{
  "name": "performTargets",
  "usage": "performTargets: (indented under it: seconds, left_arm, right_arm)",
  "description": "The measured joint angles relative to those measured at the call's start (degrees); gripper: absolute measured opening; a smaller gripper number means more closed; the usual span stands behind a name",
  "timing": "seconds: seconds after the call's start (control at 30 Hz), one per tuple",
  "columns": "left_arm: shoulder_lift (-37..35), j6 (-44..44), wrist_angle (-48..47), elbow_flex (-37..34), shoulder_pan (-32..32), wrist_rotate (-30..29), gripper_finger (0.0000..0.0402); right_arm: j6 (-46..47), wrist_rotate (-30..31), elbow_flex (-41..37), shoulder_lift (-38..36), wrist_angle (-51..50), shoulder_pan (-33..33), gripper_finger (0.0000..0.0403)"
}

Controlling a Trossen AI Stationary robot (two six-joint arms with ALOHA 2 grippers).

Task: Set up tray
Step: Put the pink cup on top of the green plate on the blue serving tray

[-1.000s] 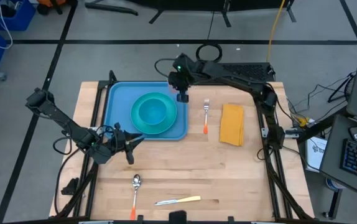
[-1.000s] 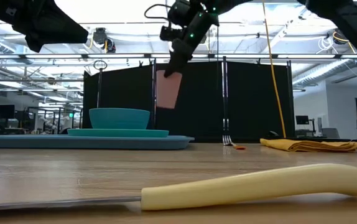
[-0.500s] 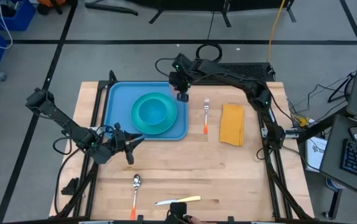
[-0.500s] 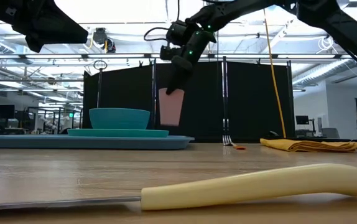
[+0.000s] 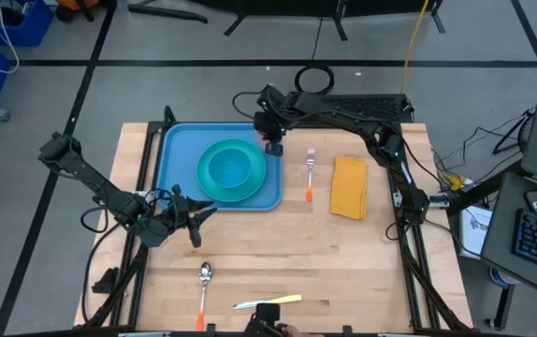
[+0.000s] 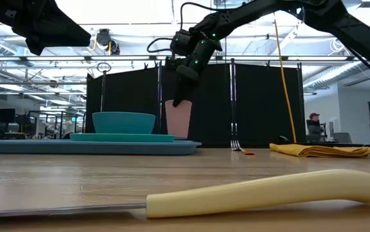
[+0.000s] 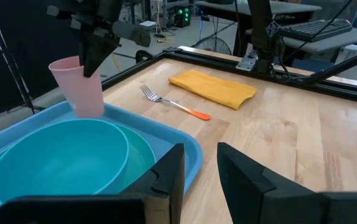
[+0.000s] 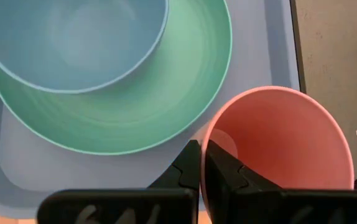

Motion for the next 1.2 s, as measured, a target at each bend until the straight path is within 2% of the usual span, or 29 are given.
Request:
performTargets:
  seconds: [0.4, 0.77, 1.2]
  left_arm:
    - [0.0, -0.45, -0.06, 0.0, 0.0, 0.04, 0.0097]
    - [0.0, -1.07, -0.18, 0.0, -0.02, 0.41, 0.0097]
    - [0.0, -1.22, -0.53, 0.0, -0.01, 0.4, 0.0097]
  right_arm:
    - [0.65, 0.04, -0.04, 0.49, 1.49, -0.09, 0.0]
    - [0.17, 2.6, -8.61, 0.18, 8.54, -0.07, 0.0]
    - [-0.06, 2.99, -9.01, 0.03, 9.64, -0.07, 0.0]
